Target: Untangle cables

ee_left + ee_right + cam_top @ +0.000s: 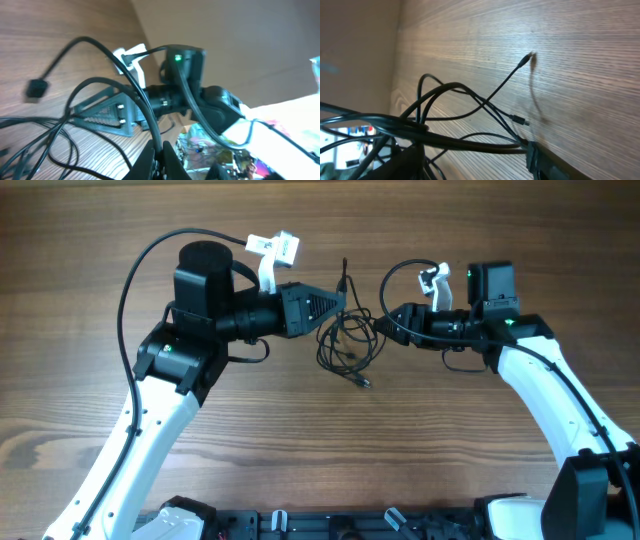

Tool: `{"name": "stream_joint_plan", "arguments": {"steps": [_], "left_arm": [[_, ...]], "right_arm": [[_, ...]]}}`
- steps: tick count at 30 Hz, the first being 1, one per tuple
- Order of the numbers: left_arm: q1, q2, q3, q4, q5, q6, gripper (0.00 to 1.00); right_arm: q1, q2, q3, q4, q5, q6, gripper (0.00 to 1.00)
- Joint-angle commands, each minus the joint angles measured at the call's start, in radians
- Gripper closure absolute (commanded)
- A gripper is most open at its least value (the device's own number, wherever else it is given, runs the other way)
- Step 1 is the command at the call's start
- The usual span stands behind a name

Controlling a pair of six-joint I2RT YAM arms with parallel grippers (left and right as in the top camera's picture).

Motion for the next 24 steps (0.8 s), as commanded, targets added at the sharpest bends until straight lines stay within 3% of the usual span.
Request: {"name": "stream_joint_plan", "arguments": {"steps": [1, 6, 8, 9, 11, 17, 21, 24], "left_arm": [[0.004, -0.013, 0.01, 0.045, 0.066, -0.06, 0.96], [0.004, -0.013, 0.01, 0.068, 0.069, -0.086, 0.96], [0.004, -0.013, 0.01, 0.068, 0.069, -0.085, 0.96], [0.006, -0.013, 0.01, 0.068, 0.069, -0.08, 0.96], [0.015, -0.013, 0.01, 0.059, 0.068, -0.074, 0.96], [0.056, -0.013, 0.009, -0.092, 0.006, 0.043, 0.96], [0.066, -0.013, 0.008, -0.286, -0.223, 0.139, 0.96], [0.066, -0.013, 0.008, -0.396, -0.408, 0.141, 0.96]], "right_arm": [[0.051, -0.016, 0.016, 0.03, -0.075, 0.006, 0.4], [0.129, -0.016, 0.016, 0.061, -0.071, 0.006, 0.43], [0.153, -0.016, 0.016, 0.065, -0.032, 0.007, 0.59], [0.165, -0.016, 0.016, 0.059, 0.016, 0.007, 0.77], [0.172, -0.016, 0.016, 0.036, 0.092, 0.01, 0.93], [0.172, -0.016, 0.016, -0.089, 0.31, 0.009, 0.96], [0.172, -0.016, 0.016, -0.166, 0.447, 0.011, 0.96], [0.172, -0.016, 0.016, -0.206, 0.525, 0.066, 0.96]]}}
